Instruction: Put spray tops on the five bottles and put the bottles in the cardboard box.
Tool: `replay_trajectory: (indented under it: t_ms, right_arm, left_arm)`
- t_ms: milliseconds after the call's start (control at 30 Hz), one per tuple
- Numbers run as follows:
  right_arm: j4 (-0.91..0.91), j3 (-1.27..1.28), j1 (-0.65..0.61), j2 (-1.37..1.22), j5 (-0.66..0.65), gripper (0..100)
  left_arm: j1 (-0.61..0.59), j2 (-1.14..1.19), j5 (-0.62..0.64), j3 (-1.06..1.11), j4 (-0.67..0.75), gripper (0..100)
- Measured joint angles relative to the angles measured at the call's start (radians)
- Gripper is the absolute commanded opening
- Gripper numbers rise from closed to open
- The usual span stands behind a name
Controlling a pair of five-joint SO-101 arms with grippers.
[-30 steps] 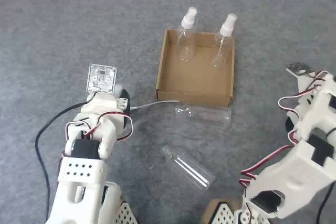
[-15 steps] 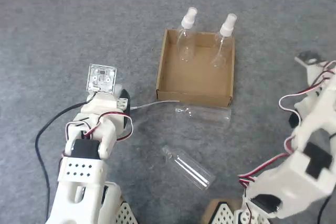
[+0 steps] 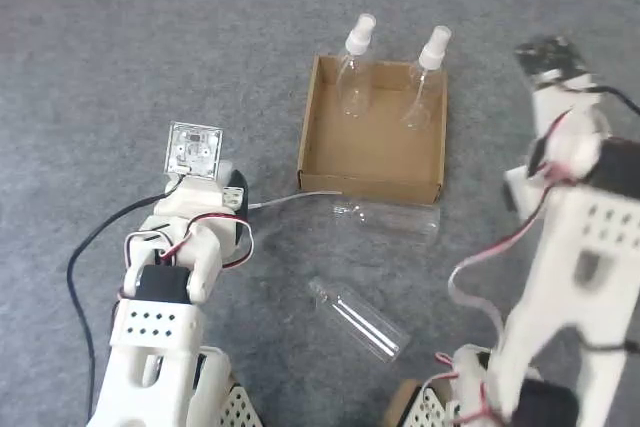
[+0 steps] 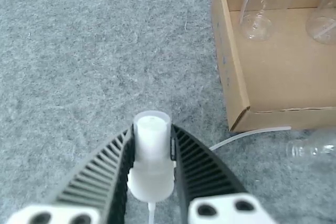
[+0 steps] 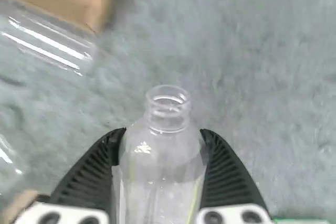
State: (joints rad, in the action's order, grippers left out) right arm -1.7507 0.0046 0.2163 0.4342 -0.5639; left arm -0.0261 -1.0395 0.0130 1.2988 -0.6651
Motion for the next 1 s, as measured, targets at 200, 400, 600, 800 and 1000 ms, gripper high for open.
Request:
replay_trajectory:
  t_ms: [200,400,600,800,1000]
  right_arm:
    - [0.015,0.118,-0.229,0.216,0.13,0.6]
    - [0.238,0.459,-0.46,0.399,0.258,0.6]
    - [0.489,0.73,-0.683,0.517,0.288,0.6]
    - [0.709,0.908,-0.767,0.528,0.295,0.6]
    - [0.813,0.951,-0.838,0.528,0.336,0.9]
  left_arm:
    - [0.0,0.0,0.0,0.0,0.0,1]
    - [0.0,0.0,0.0,0.0,0.0,1]
    - [0.0,0.0,0.0,-0.025,-0.021,1]
    - [0.0,0.0,0.0,-0.282,-0.21,1]
    - [0.0,0.0,0.015,-0.569,-0.307,1]
